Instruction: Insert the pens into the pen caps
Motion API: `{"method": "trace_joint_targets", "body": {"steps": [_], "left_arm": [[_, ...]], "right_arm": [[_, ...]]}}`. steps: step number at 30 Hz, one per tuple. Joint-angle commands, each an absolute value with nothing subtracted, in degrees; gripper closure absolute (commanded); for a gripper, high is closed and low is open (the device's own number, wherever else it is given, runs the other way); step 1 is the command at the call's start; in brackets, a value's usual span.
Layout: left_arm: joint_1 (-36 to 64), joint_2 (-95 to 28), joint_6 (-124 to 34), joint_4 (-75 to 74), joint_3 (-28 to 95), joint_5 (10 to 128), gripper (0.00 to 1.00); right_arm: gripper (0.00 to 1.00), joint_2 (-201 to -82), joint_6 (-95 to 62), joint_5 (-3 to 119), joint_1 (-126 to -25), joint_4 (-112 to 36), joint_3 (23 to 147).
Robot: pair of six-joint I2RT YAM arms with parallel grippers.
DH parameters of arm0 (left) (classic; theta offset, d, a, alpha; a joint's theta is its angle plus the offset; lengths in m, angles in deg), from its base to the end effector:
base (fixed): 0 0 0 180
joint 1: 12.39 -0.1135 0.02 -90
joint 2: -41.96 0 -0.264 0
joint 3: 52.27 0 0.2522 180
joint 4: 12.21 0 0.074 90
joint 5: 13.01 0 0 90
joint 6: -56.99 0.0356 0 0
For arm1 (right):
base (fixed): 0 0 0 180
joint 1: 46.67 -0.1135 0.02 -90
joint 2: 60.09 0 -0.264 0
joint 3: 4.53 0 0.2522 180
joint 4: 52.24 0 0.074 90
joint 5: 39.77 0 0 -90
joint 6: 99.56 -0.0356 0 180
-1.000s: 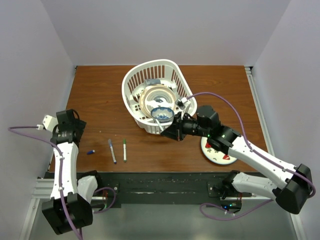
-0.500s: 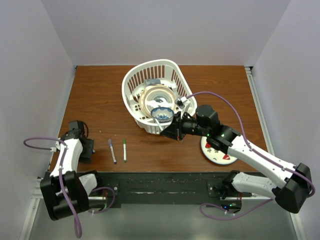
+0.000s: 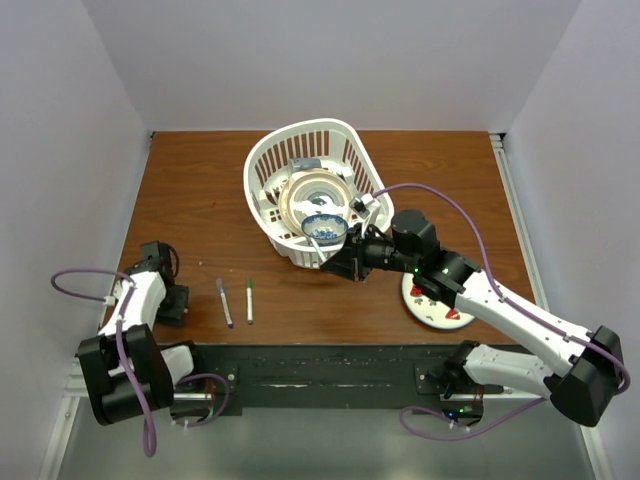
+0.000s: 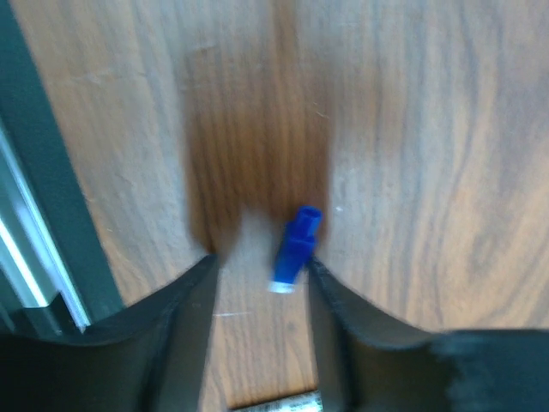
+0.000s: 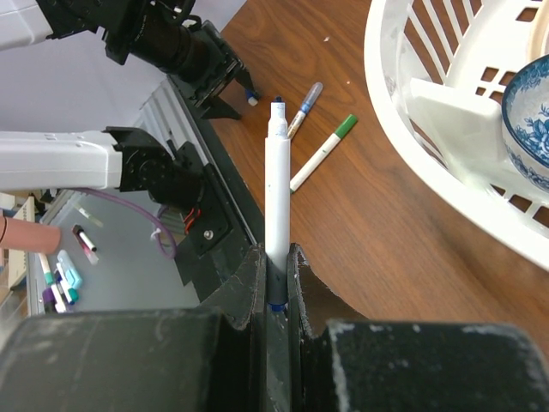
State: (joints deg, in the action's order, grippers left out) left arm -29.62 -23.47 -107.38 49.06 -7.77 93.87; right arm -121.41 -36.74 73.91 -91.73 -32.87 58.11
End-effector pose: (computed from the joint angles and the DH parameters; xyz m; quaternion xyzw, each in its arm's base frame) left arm 0.1502 0.0574 0.1564 -0.7145 0.6809 0.0964 0.1291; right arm 0.1642 0.1848 0.3179 -0.2422 0.7637 0.4730 0.3665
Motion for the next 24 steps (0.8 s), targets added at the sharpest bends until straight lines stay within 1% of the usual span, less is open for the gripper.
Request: {"method": "trace_joint_targets", "body": {"steps": [1, 2, 3, 5, 6, 7, 10, 13, 14, 15, 16, 18, 19, 20, 22, 24], "left_arm": [[-29.87, -25.37, -107.99, 42.86, -9.16, 98.16, 0.58], [-29.88, -25.28, -107.72, 42.77, -8.98, 99.13, 0.62], [-29.79, -24.75, -107.55, 42.86, -8.81, 99.57, 0.71], [-29.7, -24.14, -105.27, 41.73, -8.01, 99.84, 0.84], [-29.79, -23.61, -103.69, 40.76, -7.66, 99.49, 0.97], [-29.79, -23.34, -100.63, 39.97, -6.88, 98.88, 1.0], [-28.74, -22.38, -93.15, 36.11, -4.59, 95.89, 1.0], [-22.78, -21.06, -88.48, 36.27, -0.73, 98.42, 1.0], [-18.23, -20.71, -87.17, 36.27, 0.5, 100.61, 1.0], [-16.45, -19.92, -82.63, 35.57, 2.43, 100.45, 1.0], [-14.95, -19.31, -78.93, 32.26, 3.06, 98.89, 1.0], [-12.91, -16.59, -68.76, 28.29, 3.59, 87.93, 1.0], [-12.91, -15.53, -66.87, 25.57, 3.5, 83.8, 1.0], [-10.04, -14.65, -65.55, 24.76, 3.59, 78.27, 1.0], [-7.83, -13.76, -62.2, 26.93, 5.69, 75.59, 1.0], [-3.44, -15.68, -60.1, 30.1, 9.45, 75.49, 1.0]], "right_arm": [[1.0, -120.03, -35.76, 74.05, -92.02, -33.29, 60.82], [1.0, -119.85, -35.84, 73.96, -91.94, -33.29, 60.82], [1.0, -119.85, -35.76, 73.96, -91.94, -33.29, 60.82], [1.0, -119.68, -35.76, 73.87, -91.94, -33.2, 60.82], [1.0, -119.68, -35.84, 73.96, -91.94, -33.12, 60.82], [1.0, -119.59, -35.76, 73.88, -91.94, -33.03, 60.82], [1.0, -119.41, -36.28, 73.26, -91.94, -32.76, 61.08], [1.0, -119.24, -36.72, 72.82, -91.94, -32.5, 61.52], [1.0, -118.98, -36.72, 72.56, -91.94, -31.98, 61.7], [1.0, -118.89, -36.72, 72.21, -91.94, -31.63, 61.78], [1.0, -118.62, -37.07, 71.86, -91.94, -31.27, 61.96], [1.0, -118.01, -37.25, 70.45, -91.94, -30.66, 62.05], [1.0, -117.83, -37.07, 70.01, -91.94, -30.13, 62.48], [1.0, -117.57, -36.99, 68.88, -92.02, -29.08, 62.84], [1.0, -116.87, -36.81, 67.64, -91.94, -27.76, 63.89], [1.0, -115.64, -37.42, 65.98, -91.94, -27.05, 64.51]]}}
